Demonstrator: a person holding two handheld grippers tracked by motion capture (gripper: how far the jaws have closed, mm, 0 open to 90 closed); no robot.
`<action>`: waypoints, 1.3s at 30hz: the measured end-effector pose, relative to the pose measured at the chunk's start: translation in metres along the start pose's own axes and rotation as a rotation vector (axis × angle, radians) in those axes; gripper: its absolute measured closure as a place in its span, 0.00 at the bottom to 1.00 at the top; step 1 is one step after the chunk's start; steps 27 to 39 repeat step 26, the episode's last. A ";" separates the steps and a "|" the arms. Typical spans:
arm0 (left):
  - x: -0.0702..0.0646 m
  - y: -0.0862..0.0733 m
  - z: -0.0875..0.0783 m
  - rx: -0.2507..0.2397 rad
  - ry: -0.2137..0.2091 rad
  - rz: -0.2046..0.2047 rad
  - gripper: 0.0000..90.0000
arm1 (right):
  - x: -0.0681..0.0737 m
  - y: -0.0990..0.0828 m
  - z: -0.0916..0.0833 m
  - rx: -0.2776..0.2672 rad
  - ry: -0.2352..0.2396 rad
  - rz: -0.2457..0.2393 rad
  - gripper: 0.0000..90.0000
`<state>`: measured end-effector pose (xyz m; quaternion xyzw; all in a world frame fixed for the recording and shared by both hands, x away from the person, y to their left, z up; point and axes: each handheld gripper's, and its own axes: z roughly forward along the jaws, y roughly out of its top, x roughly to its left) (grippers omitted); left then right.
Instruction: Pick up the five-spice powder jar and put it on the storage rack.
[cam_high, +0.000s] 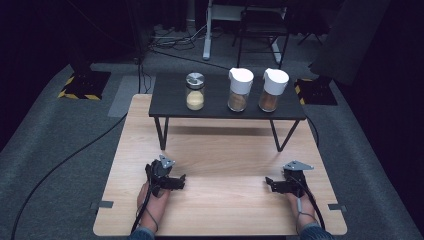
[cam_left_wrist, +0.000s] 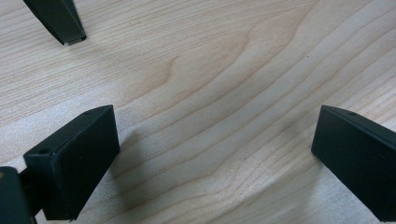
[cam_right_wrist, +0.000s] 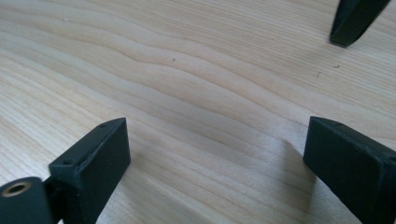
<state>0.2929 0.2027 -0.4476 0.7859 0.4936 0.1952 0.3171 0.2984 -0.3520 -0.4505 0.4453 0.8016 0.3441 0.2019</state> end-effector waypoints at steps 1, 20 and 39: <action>0.000 0.000 0.000 0.000 0.000 0.000 0.01 | 0.001 0.001 0.000 0.002 0.001 0.000 0.06; 0.000 0.000 0.000 0.000 0.000 0.000 0.01 | 0.004 0.003 0.002 0.013 -0.009 0.012 0.02; 0.000 0.000 0.000 0.001 0.000 0.001 0.01 | 0.004 0.003 0.002 0.013 -0.010 0.012 0.02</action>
